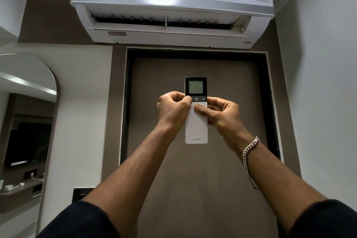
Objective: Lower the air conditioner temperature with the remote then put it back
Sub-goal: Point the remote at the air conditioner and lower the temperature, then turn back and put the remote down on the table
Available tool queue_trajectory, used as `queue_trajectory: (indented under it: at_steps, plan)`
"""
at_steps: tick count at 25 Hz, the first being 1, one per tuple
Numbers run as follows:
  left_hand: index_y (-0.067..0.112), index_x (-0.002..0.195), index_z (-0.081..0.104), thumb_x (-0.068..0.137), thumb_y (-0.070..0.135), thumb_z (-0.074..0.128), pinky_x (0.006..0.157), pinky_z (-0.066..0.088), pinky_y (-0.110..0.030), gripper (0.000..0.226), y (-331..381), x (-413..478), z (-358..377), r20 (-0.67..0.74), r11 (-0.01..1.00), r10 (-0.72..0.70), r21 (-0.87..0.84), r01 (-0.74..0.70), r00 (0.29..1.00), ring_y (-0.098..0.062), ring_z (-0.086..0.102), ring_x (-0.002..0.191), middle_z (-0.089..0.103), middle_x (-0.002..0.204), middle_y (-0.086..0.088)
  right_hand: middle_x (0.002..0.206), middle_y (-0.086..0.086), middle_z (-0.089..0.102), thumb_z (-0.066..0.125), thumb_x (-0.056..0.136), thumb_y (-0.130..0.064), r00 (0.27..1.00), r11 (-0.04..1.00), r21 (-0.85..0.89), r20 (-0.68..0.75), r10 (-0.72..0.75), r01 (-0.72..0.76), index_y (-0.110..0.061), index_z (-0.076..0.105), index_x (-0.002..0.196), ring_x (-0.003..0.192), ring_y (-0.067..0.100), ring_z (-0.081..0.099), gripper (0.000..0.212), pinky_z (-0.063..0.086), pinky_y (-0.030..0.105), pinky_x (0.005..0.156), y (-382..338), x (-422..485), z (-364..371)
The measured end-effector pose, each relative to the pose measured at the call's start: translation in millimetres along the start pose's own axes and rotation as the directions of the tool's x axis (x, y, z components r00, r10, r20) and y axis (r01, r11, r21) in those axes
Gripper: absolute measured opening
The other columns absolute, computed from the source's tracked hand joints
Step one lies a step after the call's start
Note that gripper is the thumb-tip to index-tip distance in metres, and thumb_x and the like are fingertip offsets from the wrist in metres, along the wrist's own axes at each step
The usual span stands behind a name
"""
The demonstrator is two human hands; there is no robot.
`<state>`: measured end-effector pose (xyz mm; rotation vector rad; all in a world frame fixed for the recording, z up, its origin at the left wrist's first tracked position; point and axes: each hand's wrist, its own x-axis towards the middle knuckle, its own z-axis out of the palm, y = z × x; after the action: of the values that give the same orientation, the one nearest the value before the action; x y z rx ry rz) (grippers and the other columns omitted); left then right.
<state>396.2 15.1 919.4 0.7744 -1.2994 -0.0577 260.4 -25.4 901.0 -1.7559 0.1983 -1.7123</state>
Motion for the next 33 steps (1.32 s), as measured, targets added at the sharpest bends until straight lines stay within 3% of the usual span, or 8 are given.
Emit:
queue_trajectory:
  at_steps: [6,15,19,23,26,29,33]
  plan:
    - [0.021,0.070,0.058,0.083,0.021,0.061,0.052,0.051,-0.019,0.013,-11.5,-1.4,1.0,-0.004,1.000,-0.014,-0.010,0.014,1.000,-0.009,0.067,0.067,0.065,0.074,0.004,0.100,0.012,0.077,0.077,0.076,-0.006,1.000,1.000,-0.008,-0.012,0.014,-0.015,-0.007,0.069,0.106,0.086,0.021,0.076,0.031,0.061,0.029,0.069,9.9,1.8,0.8]
    - [0.021,0.073,0.059,0.084,0.021,0.061,0.058,0.056,-0.025,0.011,-23.6,-7.4,2.9,0.024,0.999,-0.033,-0.028,0.034,0.999,-0.013,0.069,0.073,0.066,0.078,0.001,0.100,0.011,0.077,0.078,0.076,-0.008,0.998,0.998,-0.031,-0.023,0.050,-0.051,-0.008,0.069,0.108,0.088,0.022,0.076,0.033,0.062,0.030,0.071,25.2,1.2,-5.1]
    - [0.020,0.076,0.062,0.083,0.022,0.063,0.071,0.061,-0.042,0.007,-43.3,-16.6,8.5,0.049,0.991,-0.115,-0.062,0.118,0.992,-0.025,0.072,0.081,0.071,0.087,-0.010,0.099,0.009,0.078,0.078,0.076,-0.008,0.994,0.993,-0.046,-0.043,0.105,-0.107,-0.008,0.069,0.107,0.086,0.020,0.076,0.032,0.060,0.028,0.067,40.3,-9.3,-12.9]
    - [0.020,0.077,0.064,0.083,0.021,0.064,0.074,0.061,-0.044,0.006,-73.0,-46.4,26.6,0.114,0.970,-0.221,-0.082,0.231,0.969,-0.024,0.073,0.081,0.072,0.088,-0.010,0.099,0.006,0.078,0.078,0.076,-0.010,0.974,0.973,-0.082,-0.089,0.208,-0.215,-0.011,0.068,0.107,0.087,0.018,0.076,0.032,0.061,0.027,0.068,66.1,-42.0,-35.2]
    - [0.019,0.075,0.066,0.083,0.016,0.064,0.074,0.061,-0.046,0.009,-105.6,-86.3,50.2,0.176,0.933,-0.329,-0.092,0.349,0.928,-0.029,0.073,0.083,0.074,0.087,-0.011,0.097,0.006,0.078,0.076,0.077,-0.008,0.937,0.929,-0.145,-0.136,0.322,-0.340,-0.011,0.069,0.105,0.085,0.017,0.076,0.028,0.062,0.030,0.072,90.4,-82.1,-62.4]
    - [0.017,0.076,0.067,0.084,0.012,0.064,0.075,0.061,-0.048,0.010,-143.8,-144.4,84.3,0.294,0.870,-0.455,-0.056,0.490,0.841,-0.031,0.073,0.084,0.074,0.084,-0.010,0.099,0.010,0.077,0.073,0.081,-0.005,0.865,0.848,-0.194,-0.209,0.456,-0.493,-0.008,0.069,0.106,0.086,0.019,0.074,0.026,0.061,0.036,0.079,116.5,-138.3,-103.8]
    - [0.004,0.097,0.069,0.087,0.010,0.062,0.081,0.059,-0.044,0.014,-191.1,-237.0,137.5,0.488,0.782,-0.573,0.086,0.617,0.658,-0.024,0.072,0.086,0.073,0.090,-0.008,0.100,0.013,0.077,0.070,0.085,-0.008,0.678,0.682,-0.156,-0.395,0.620,-0.714,-0.006,0.070,0.111,0.089,0.021,0.075,0.026,0.061,0.037,0.082,150.1,-237.2,-167.7]
